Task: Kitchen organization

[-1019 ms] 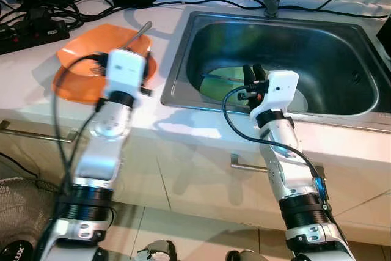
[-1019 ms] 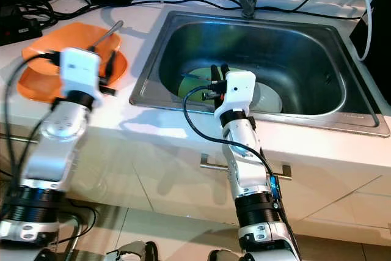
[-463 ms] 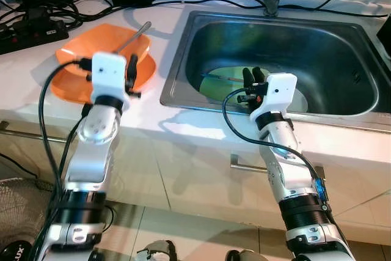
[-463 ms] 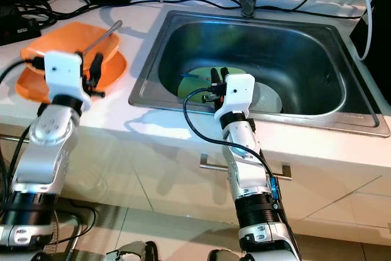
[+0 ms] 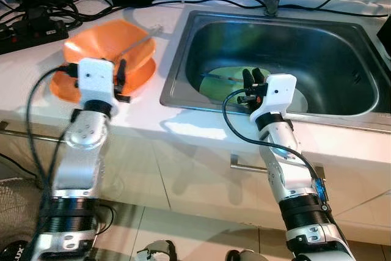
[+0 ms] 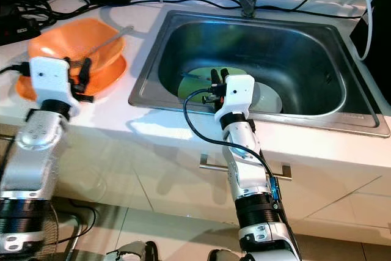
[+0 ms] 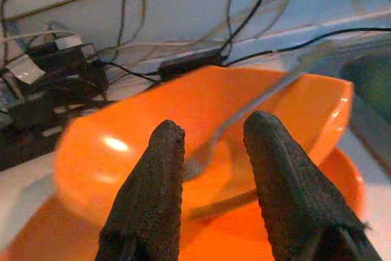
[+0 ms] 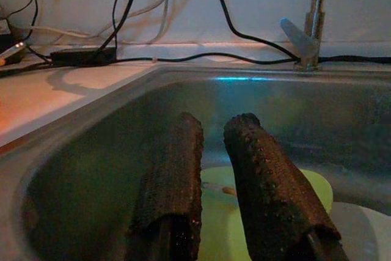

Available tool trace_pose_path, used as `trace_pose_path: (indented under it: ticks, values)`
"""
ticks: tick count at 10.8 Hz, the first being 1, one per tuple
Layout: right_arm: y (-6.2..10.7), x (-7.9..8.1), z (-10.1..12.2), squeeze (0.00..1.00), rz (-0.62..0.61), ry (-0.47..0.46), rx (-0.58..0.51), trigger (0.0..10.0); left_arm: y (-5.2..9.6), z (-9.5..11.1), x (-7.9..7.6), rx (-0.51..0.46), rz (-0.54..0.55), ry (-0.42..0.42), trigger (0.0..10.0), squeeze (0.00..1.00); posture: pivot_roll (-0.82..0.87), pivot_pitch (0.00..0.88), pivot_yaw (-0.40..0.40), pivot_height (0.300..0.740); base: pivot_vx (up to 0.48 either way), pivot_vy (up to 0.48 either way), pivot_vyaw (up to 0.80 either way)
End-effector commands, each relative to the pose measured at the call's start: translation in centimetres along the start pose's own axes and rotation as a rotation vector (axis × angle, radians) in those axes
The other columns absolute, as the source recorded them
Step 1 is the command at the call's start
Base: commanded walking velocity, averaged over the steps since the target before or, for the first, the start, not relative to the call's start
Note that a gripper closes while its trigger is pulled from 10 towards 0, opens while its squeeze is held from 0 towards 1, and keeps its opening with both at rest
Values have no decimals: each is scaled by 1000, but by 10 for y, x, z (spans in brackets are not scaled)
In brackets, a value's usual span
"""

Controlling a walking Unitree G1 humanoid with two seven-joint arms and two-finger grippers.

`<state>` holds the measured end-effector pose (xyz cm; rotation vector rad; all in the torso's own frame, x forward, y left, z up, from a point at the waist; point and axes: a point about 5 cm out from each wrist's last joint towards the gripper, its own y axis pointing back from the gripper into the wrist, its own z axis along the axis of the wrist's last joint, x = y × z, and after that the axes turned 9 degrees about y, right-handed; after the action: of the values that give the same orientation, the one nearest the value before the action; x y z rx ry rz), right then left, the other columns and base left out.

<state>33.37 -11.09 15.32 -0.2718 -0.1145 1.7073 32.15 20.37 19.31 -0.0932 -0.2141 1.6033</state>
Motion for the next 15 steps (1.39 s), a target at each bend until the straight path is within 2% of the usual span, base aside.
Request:
trace_pose_path:
  ticks: [1, 3, 5, 7, 9, 10, 11, 13, 15]
  values:
    - [-2, -1, -1, 0, -4, -3, 13, 10000, 2, 0, 9, 11, 29, -19, 10000, 0, 116, 99, 16, 740, 0, 0, 0]
    - [-3, -2, 0, 0, -8, -3, 9, 10000, 0, 15, 23, -35, 68, -45, 10000, 0, 117, 97, 15, 740, 0, 0, 0]
    - [-3, -3, -2, 0, -12, -6, 16, 10000, -1, 24, 47, -43, 118, -108, 10000, 0, 119, 97, 15, 740, 0, 0, 0]
    - [-3, -3, -3, 0, -15, -5, 18, 10000, 0, 24, 49, -44, 116, -119, 10000, 0, 121, 95, 18, 740, 0, 0, 0]
    - [-3, -3, -3, 0, -15, -6, 15, 10000, -2, 45, 13, -174, -22, 11, 10000, 0, 121, 96, 16, 740, 0, 0, 0]
    - [-3, -3, -3, 0, -17, -5, 16, 10000, -3, 47, 3, -185, -56, 40, 10000, 0, 119, 97, 14, 740, 0, 0, 0]
    - [-3, -4, -4, 0, -20, -3, 16, 10000, -3, 39, -11, -152, -100, 76, 10000, 0, 115, 97, 16, 740, 0, 0, 0]
    - [-3, -5, -4, 0, -25, -1, 17, 10000, 0, 21, -18, -83, -112, 140, 10000, 0, 114, 95, 19, 740, 0, 0, 0]
    - [-4, -5, -4, 0, -26, 0, 18, 10000, 2, 12, -17, -46, -105, 160, 10000, 0, 119, 95, 17, 740, 0, 0, 0]
